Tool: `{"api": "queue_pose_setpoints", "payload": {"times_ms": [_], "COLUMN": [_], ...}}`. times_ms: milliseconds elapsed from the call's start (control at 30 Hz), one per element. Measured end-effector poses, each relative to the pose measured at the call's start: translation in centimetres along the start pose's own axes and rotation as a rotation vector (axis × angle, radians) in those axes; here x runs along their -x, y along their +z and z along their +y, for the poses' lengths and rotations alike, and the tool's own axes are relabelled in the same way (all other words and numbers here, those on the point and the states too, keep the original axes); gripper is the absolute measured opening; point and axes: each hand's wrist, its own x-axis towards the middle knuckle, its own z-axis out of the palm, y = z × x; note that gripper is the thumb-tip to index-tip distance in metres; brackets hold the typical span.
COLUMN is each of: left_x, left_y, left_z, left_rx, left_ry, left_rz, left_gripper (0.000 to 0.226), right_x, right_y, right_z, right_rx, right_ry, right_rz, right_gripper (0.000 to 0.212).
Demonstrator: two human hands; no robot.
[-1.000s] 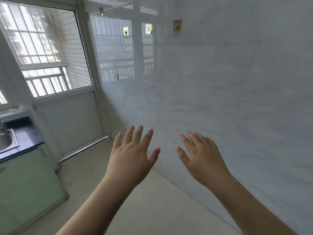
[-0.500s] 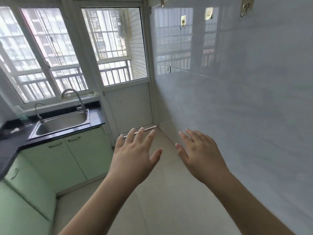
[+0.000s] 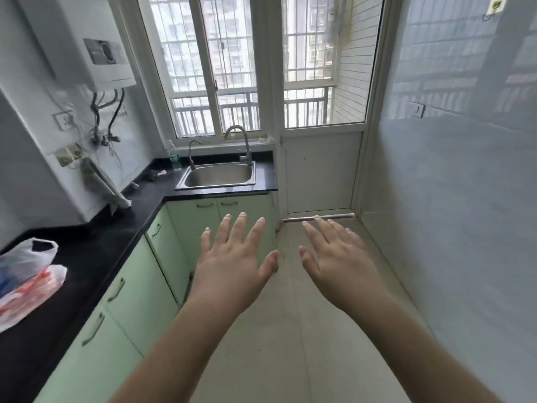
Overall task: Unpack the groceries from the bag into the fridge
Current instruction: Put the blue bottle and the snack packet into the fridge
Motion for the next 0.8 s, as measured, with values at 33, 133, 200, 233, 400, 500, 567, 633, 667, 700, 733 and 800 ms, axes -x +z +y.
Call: {"api": "queue_pose_setpoints", "payload": {"times_ms": [33, 133, 200, 233, 400, 500, 567, 633, 667, 700, 733, 800], "left_x": [-0.1, -0.1, 0.0, 0.0, 0.2, 0.3, 0.3, 0.0, -0.3, -0.6, -0.9, -1.8], "left_y": [0.1, 0.0, -0.2, -0.3, 0.0, 0.2, 0.3, 0.6, 0.8, 1.0, 1.2, 1.9], "left_z": [-1.6, -6.5, -9.5, -10.9, -17.7, -21.0, -22.5, -23.6, -24.0, -24.4, -24.7, -25.6], "left_rx": [-0.004, -0.044, -0.046, -0.032, -0.061, -0.080, -0.095, -0.098, -0.100, -0.098, -0.093, -0.100], "left_ry": [-0.026, -0.096, -0.134, -0.149, -0.229, -0.284, -0.313, -0.332, -0.342, -0.354, -0.366, -0.397], "left_rz": [0.000, 0.015, 0.052, 0.064, 0.081, 0.084, 0.076, 0.078, 0.082, 0.091, 0.102, 0.078], "left_gripper": [0.066, 0.066, 0.066, 0.066, 0.071, 0.080, 0.084, 0.082, 0.081, 0.078, 0.077, 0.078], "right_x": [-1.0, -3.5, -4.8, -5.5, -8.6, -10.2, -11.2, -12.4, -13.1, -13.8, -14.6, -16.2], "right_y": [0.5, 2.0, 3.0, 3.3, 4.8, 5.7, 6.5, 7.2, 7.6, 8.0, 8.4, 9.3], "right_z": [-1.4, -5.7, -8.5, -9.9, -15.9, -18.9, -20.5, -21.5, -21.8, -22.1, -22.4, -23.0], "right_rx": [-0.009, -0.006, 0.013, 0.017, 0.006, -0.016, -0.018, -0.028, -0.039, -0.048, -0.055, -0.070], "right_ry": [-0.019, -0.086, -0.126, -0.145, -0.235, -0.290, -0.335, -0.369, -0.380, -0.388, -0.398, -0.421], "right_rz": [0.000, -0.014, -0.028, -0.033, -0.031, -0.039, -0.050, -0.052, -0.048, -0.046, -0.048, -0.063], "right_gripper": [0.081, 0.082, 0.083, 0.083, 0.083, 0.083, 0.083, 0.082, 0.081, 0.080, 0.080, 0.080]}}
